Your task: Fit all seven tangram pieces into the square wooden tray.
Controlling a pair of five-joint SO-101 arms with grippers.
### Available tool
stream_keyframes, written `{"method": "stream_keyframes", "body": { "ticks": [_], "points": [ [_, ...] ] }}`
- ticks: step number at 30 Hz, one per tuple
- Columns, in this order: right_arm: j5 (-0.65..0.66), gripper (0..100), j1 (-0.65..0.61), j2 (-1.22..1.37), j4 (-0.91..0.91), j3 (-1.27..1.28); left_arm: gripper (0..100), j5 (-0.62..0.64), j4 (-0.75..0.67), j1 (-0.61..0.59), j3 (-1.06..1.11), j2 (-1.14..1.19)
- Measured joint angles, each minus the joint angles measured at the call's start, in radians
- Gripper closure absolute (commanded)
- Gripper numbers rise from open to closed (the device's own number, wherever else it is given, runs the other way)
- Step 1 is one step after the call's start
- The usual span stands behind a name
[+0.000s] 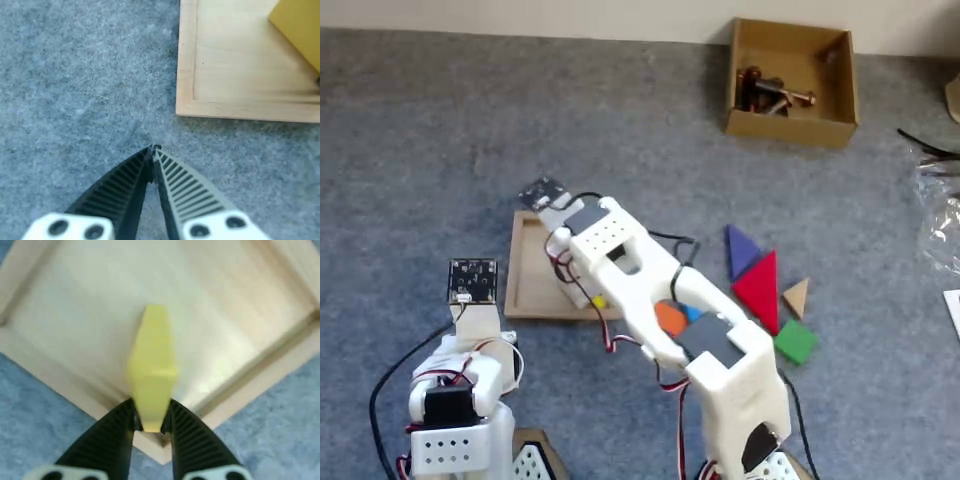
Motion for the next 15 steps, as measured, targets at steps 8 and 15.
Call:
{"method": "stream_keyframes", "body": {
  "ticks": [8, 15],
  "points": [
    [0.002, 99.3, 0.115, -0.009, -0.002, 0.043, 100, 0.000, 0.000, 0.000, 0.000, 0.000],
    [0.002, 99.3, 0.216, -0.009, 0.049, 0.044, 100, 0.000, 0.000, 0.000, 0.000, 0.000]
  ]
}}
